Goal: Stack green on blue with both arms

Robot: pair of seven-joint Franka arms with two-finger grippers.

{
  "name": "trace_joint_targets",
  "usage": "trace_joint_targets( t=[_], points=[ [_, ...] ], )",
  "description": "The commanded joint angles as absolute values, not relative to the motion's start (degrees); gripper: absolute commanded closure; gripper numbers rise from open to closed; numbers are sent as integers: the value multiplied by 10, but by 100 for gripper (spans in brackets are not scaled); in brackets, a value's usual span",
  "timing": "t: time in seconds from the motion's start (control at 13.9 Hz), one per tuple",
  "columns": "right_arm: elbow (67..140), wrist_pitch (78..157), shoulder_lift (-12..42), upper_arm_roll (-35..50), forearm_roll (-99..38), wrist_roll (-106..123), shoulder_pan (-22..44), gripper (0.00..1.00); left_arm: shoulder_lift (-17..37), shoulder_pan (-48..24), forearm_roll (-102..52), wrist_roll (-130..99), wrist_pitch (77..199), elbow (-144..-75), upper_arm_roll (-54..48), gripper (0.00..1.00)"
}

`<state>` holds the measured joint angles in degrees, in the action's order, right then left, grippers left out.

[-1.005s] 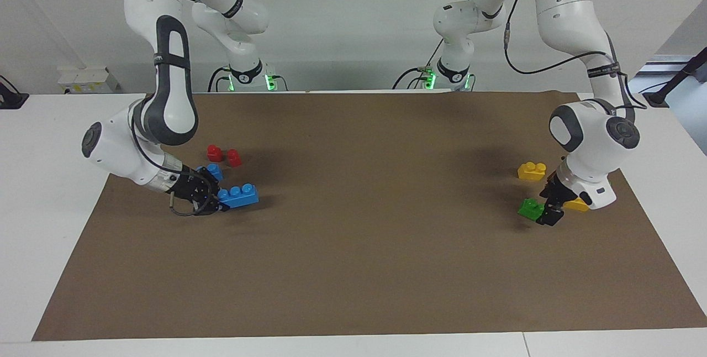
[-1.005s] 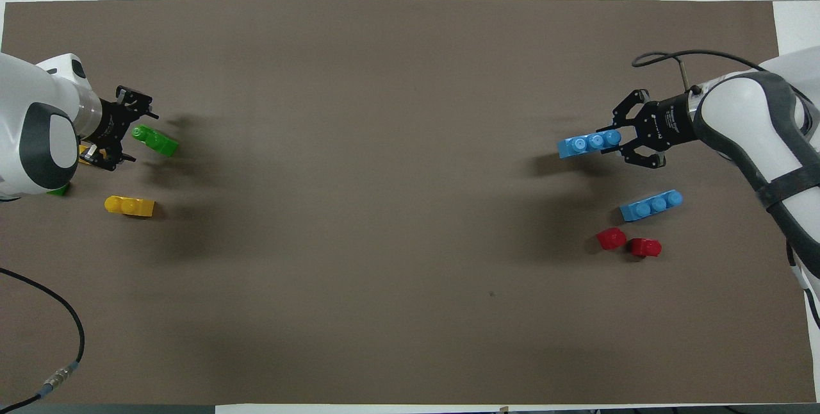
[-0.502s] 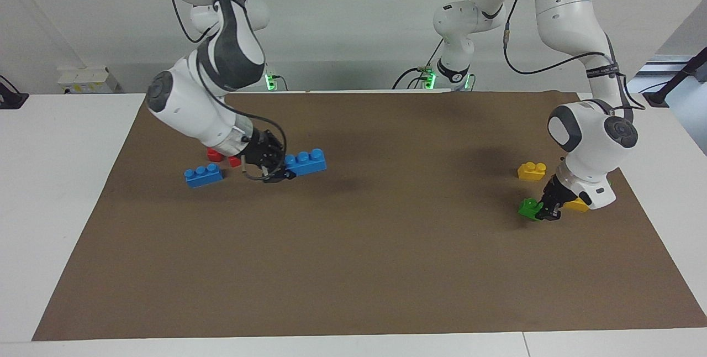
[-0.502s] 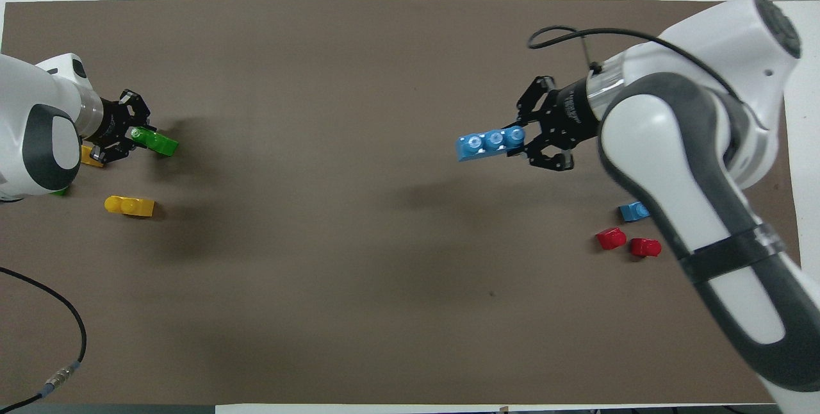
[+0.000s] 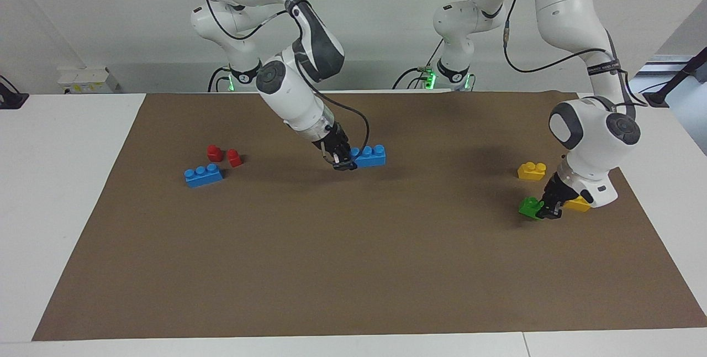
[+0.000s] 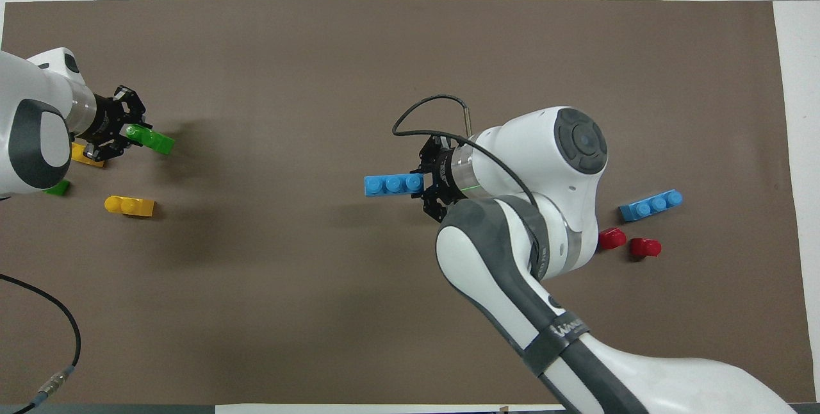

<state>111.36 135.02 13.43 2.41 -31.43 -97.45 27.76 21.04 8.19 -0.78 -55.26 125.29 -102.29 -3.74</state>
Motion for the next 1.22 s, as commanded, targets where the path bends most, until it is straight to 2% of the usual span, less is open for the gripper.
trace_joint_targets(
  t=[0.0, 0.36, 0.57, 0.79, 1.0, 1.15],
  points=[
    [1187, 1416, 107, 20, -326, -993, 301, 100, 147, 63, -14, -618, 1197, -1035, -38, 100],
    [1219, 1466, 123, 21, -328, -990, 324, 100, 79, -16, -20, -802, 1119, -1042, -37, 100],
    [1222, 1492, 141, 23, -329, -985, 331, 100, 61, -89, -20, -977, 1102, -1050, -36, 100],
    [1228, 1519, 151, 24, -381, -946, 336, 100, 44, -165, -19, -1102, 1128, -1085, -35, 100],
    [1241, 1546, 156, 23, -435, -897, 345, 100, 12, -218, -19, -1171, 1208, -1165, -35, 100],
    [1249, 1555, 158, 23, -443, -878, 346, 100, 4, -249, -19, -1210, 1244, -1194, -35, 100]
  ],
)
